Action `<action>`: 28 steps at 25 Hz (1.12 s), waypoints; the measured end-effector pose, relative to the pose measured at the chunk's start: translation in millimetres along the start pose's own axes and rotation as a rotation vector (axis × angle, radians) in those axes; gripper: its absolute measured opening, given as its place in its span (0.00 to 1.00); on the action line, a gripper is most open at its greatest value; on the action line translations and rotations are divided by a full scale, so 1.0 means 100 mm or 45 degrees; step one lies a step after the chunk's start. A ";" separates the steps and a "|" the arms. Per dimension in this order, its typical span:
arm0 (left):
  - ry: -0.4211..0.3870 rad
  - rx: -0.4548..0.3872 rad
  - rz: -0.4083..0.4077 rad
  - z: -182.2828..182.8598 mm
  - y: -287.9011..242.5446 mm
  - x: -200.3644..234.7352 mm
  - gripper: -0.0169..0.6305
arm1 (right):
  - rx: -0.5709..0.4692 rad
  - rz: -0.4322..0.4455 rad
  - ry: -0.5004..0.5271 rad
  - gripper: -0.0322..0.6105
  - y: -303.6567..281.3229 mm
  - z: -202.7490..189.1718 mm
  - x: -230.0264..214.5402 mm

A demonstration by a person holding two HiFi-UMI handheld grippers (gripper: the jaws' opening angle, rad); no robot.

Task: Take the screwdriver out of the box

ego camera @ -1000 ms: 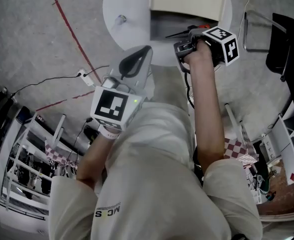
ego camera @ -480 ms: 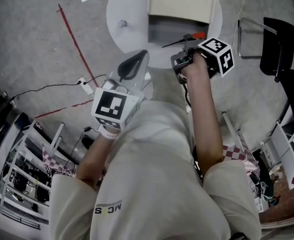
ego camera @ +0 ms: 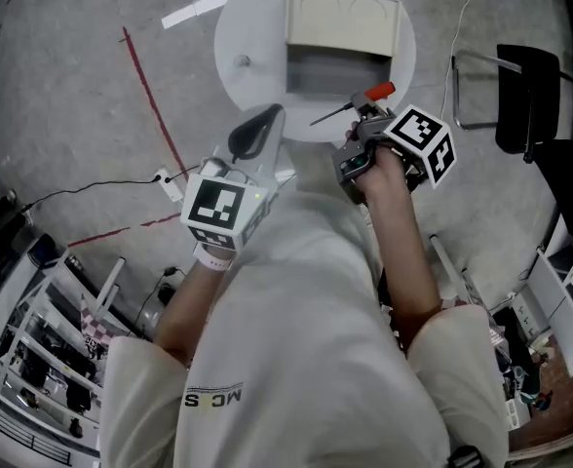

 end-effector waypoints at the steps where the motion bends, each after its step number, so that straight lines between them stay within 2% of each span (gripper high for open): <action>1: -0.004 -0.007 0.003 0.03 0.03 -0.02 0.03 | 0.001 0.022 0.018 0.15 0.08 0.00 0.04; 5: -0.017 -0.039 0.014 0.16 0.16 -0.09 0.03 | -0.012 0.115 0.072 0.15 0.41 0.04 0.19; 13: -0.060 -0.105 0.031 0.36 0.36 -0.27 0.03 | -0.107 0.246 0.272 0.15 0.92 0.26 0.31; 28: -0.124 -0.202 0.024 0.66 0.77 -0.49 0.03 | -0.247 0.530 0.683 0.15 1.71 0.13 0.55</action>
Point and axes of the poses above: the fingertips, and each gripper's own axes: y backward along the fingers, x to its left, z out of its top, the point moved 2 cm from there along y, backward along the fingers, and after that the axes turned 7 degrees about -x, right-handed, at the moved point
